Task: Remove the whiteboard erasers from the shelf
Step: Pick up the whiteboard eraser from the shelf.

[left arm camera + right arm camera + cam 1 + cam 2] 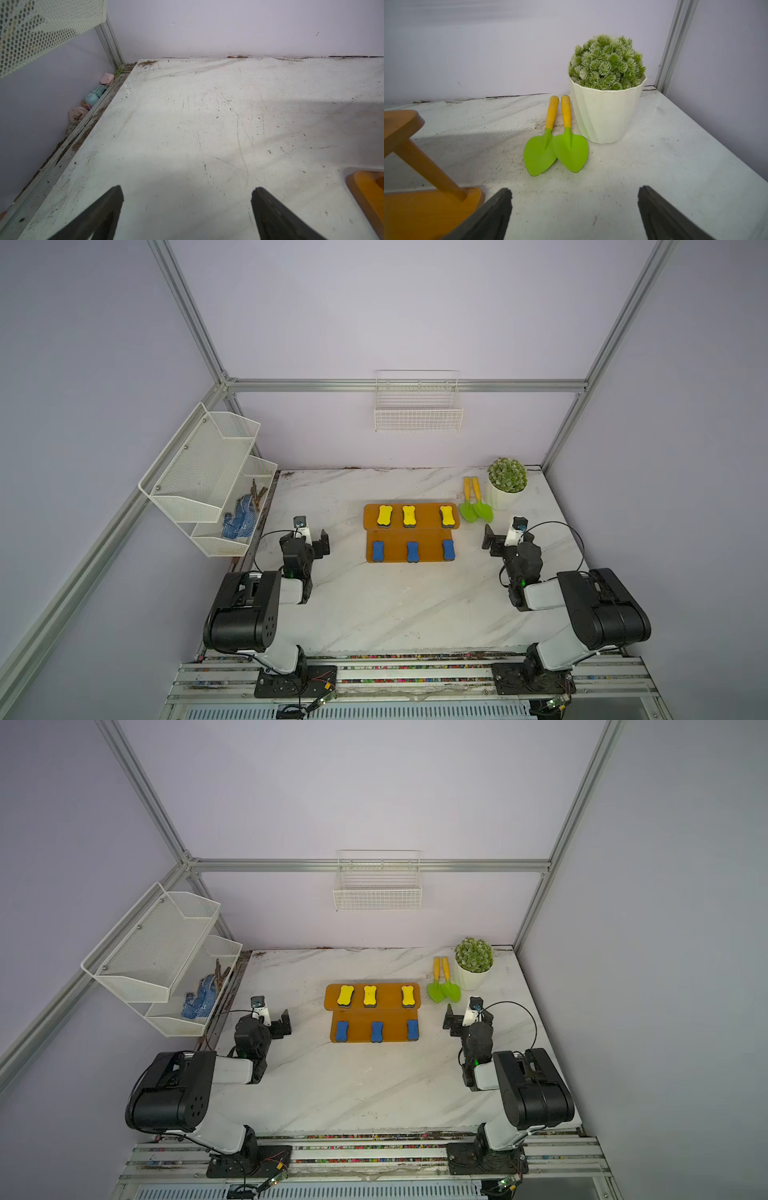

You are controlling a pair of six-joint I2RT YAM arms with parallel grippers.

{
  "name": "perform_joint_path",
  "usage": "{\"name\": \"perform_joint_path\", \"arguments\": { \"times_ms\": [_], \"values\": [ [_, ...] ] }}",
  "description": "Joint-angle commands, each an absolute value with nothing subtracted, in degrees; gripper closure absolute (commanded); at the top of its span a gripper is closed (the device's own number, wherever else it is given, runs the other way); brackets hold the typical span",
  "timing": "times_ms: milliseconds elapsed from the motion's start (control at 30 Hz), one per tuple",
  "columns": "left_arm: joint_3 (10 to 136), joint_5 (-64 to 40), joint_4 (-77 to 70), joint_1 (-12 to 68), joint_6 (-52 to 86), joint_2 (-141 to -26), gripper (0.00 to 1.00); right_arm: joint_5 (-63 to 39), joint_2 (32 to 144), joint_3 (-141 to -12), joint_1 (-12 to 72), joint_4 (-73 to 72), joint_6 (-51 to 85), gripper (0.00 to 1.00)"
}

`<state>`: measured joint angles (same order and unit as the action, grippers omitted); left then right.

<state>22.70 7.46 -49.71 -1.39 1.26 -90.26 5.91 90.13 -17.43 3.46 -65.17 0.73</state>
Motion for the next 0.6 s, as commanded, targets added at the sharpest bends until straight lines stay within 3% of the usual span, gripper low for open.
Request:
{"name": "perform_joint_path", "arguments": {
  "times_ms": [0,567],
  "values": [
    [22.6,6.6,-51.5,-1.7,0.8,-89.3,0.0,5.4,90.0,-16.5,3.4,-67.3,-0.2,0.0],
    [22.4,6.2,-51.5,-1.8,0.7,-89.1,0.0,7.6,90.4,-16.9,3.3,-67.0,1.1,0.01]
  ]
}}
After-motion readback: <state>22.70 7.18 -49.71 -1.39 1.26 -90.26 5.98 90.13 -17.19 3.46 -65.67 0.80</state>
